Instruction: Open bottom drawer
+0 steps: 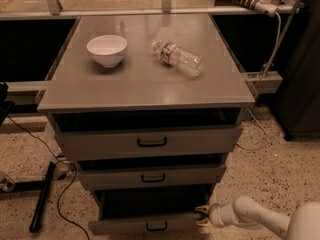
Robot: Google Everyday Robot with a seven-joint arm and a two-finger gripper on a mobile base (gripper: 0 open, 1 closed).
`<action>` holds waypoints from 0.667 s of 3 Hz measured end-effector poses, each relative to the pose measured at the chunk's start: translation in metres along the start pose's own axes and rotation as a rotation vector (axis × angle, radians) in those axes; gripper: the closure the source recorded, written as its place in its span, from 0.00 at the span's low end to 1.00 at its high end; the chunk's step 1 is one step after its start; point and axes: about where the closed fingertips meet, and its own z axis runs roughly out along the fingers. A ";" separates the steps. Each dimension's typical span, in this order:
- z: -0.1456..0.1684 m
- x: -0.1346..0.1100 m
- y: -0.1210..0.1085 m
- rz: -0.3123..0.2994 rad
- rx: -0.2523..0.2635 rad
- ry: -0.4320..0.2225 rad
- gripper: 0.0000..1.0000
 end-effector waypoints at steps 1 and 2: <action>0.001 0.000 0.006 -0.004 -0.015 -0.016 0.35; 0.000 0.001 0.022 0.001 -0.028 -0.032 0.36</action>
Offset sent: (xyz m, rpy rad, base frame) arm -0.0929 -0.0377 -0.0370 0.0763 0.0582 -0.0065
